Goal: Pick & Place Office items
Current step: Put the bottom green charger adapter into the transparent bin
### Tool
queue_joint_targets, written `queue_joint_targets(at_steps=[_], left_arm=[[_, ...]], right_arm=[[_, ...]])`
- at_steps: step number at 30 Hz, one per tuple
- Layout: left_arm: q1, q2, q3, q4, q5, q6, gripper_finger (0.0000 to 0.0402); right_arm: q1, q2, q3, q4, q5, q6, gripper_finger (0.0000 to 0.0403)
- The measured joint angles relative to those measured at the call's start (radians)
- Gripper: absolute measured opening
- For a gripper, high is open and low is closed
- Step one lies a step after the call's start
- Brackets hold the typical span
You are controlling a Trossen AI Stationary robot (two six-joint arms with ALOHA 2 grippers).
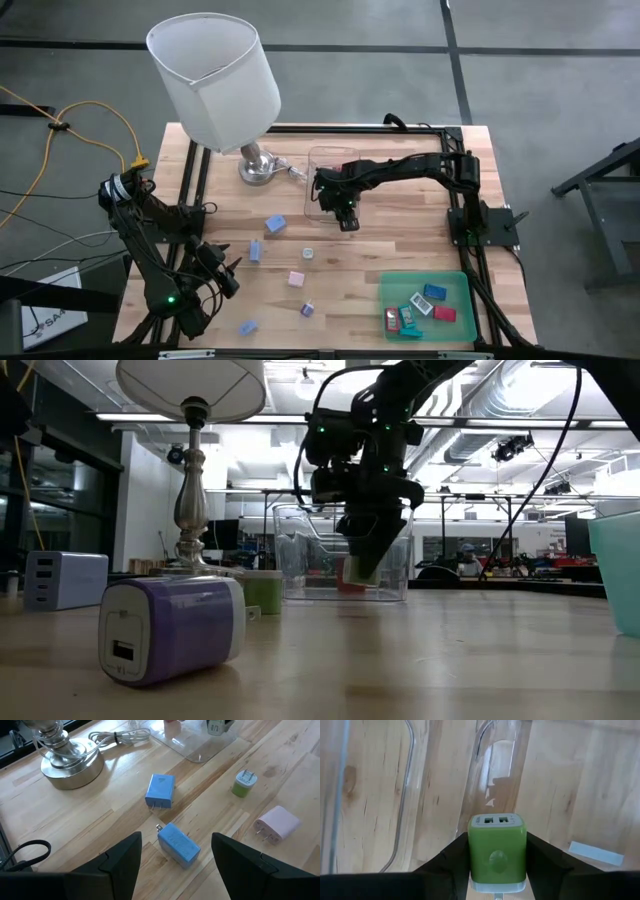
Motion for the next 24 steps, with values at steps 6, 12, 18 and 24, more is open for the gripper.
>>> queue_joint_targets(at_steps=[6, 12, 18, 24], left_arm=[[0.0, 0.0, 0.0, 0.0, 0.0, 0.0, 0.0232], [0.0, 0.0, 0.0, 0.0, 0.0, 0.0, 0.0232], [0.0, 0.0, 0.0, 0.0, 0.0, 0.0, 0.0232], [0.0, 0.0, 0.0, 0.0, 0.0, 0.0, 0.0232]], right_arm=[[0.0, 0.0, 0.0, 0.004, 0.0, -0.003, 0.0162], [0.0, 0.0, 0.0, 0.006, 0.001, -0.003, 0.0166], [0.0, 0.0, 0.0, 0.007, 0.001, -0.004, 0.0162], [0.0, -0.009, -0.002, 0.008, 0.007, -0.004, 0.0162]])
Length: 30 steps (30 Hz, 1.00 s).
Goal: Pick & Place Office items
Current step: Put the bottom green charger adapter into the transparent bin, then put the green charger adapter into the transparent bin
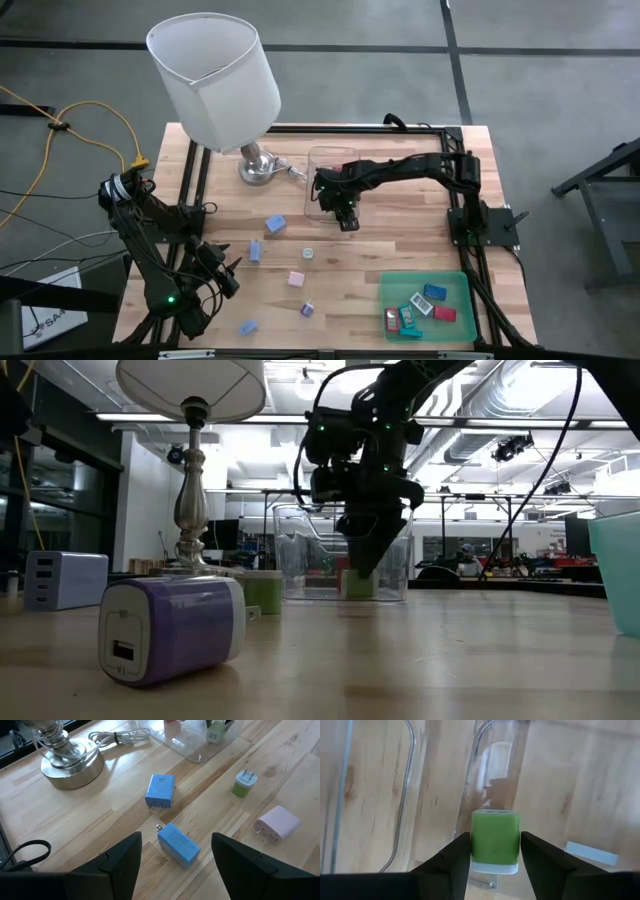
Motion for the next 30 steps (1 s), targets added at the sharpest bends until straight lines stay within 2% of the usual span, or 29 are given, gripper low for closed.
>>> queue_joint_targets(at_steps=[15, 23, 30], left_arm=[[0.0, 0.0, 0.0, 0.001, 0.0, 0.0, 0.0232], [0.0, 0.0, 0.0, 0.0, 0.0, 0.0, 0.0232], [0.0, 0.0, 0.0, 0.0, 0.0, 0.0, 0.0232]], right_arm=[[0.01, -0.205, 0.001, 0.019, 0.079, 0.035, 0.017], [0.06, -0.225, 0.001, 0.034, 0.154, -0.018, 0.0169], [0.168, -0.224, 0.032, 0.067, 0.221, -0.037, 0.0169]])
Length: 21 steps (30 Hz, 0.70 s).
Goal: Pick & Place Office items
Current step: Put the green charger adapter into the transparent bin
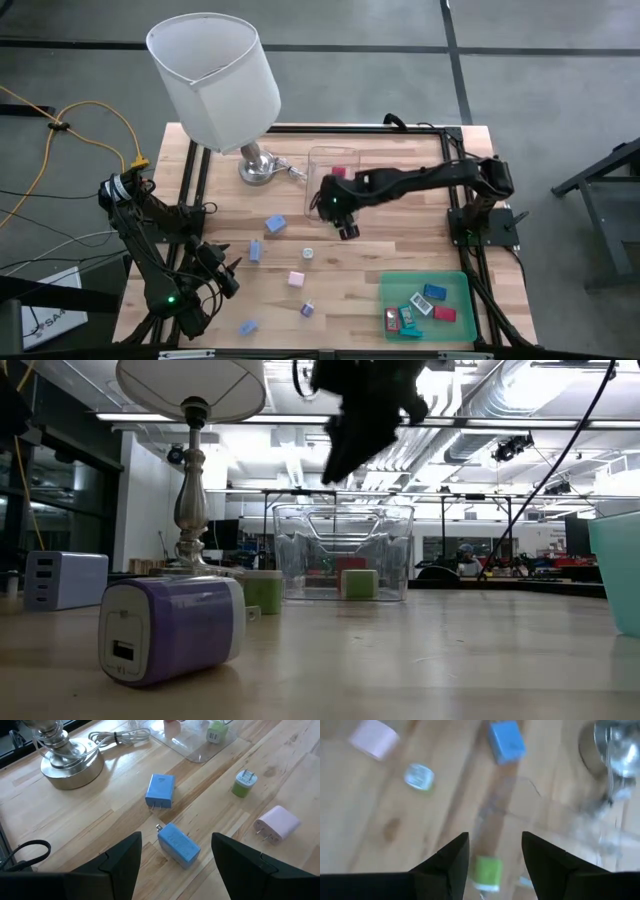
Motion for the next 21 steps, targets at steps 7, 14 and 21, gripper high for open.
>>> queue_joint_targets(at_steps=[7, 14, 21], left_arm=[[0.0, 0.0, 0.0, 0.0, 0.0, 0.0, 0.0232], [0.0, 0.0, 0.0, 0.0, 0.0, 0.0, 0.0232], [0.0, 0.0, 0.0, 0.0, 0.0, 0.0, 0.0232]], right_arm=[[0.117, 0.005, 0.024, 0.051, -0.007, 0.117, 0.0169], [0.205, 0.083, 0.024, 0.208, 0.021, 0.222, 0.0169], [0.278, 0.163, 0.005, 0.363, 0.199, 0.376, 0.0169]])
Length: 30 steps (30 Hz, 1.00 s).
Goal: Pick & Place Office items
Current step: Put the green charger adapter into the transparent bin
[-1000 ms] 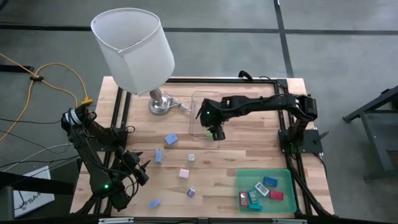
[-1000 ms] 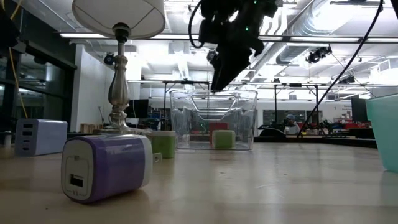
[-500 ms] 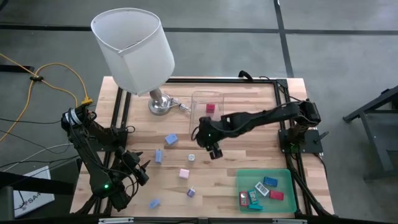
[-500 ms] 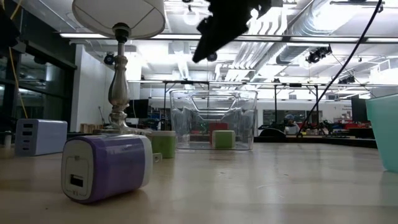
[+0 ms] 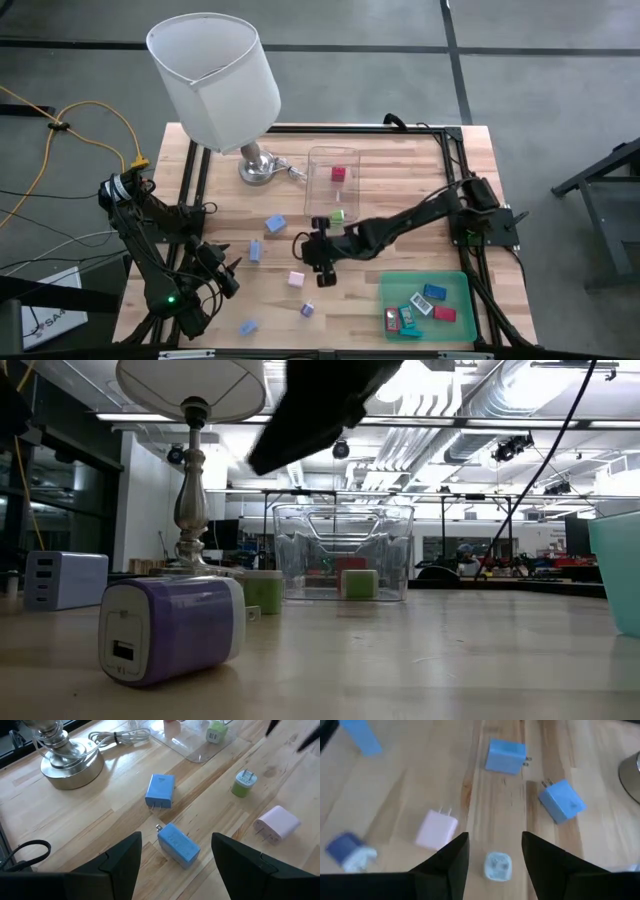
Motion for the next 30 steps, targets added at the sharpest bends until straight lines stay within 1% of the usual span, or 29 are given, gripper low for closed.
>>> queue_joint_targets(at_steps=[2, 5, 10, 16, 30], left_arm=[[0.0, 0.0, 0.0, -0.001, 0.0, 0.0, 0.0232], [0.0, 0.0, 0.0, -0.001, 0.0, 0.0, 0.0232], [0.0, 0.0, 0.0, -0.001, 0.0, 0.0, 0.0232], [0.0, 0.0, 0.0, -0.001, 0.0, 0.0, 0.0232], [0.0, 0.0, 0.0, 0.0, 0.0, 0.0, 0.0232]], right_arm=[[0.013, 0.001, -0.035, 0.058, 0.027, 0.04, 0.0169], [0.016, 0.001, -0.102, 0.182, 0.021, 0.094, 0.0169], [0.02, 0.001, -0.183, 0.282, 0.046, 0.147, 0.0169], [0.022, 0.0, -0.273, 0.382, 0.046, 0.194, 0.0169], [0.02, 0.0, -0.361, 0.43, 0.059, 0.26, 0.0169]])
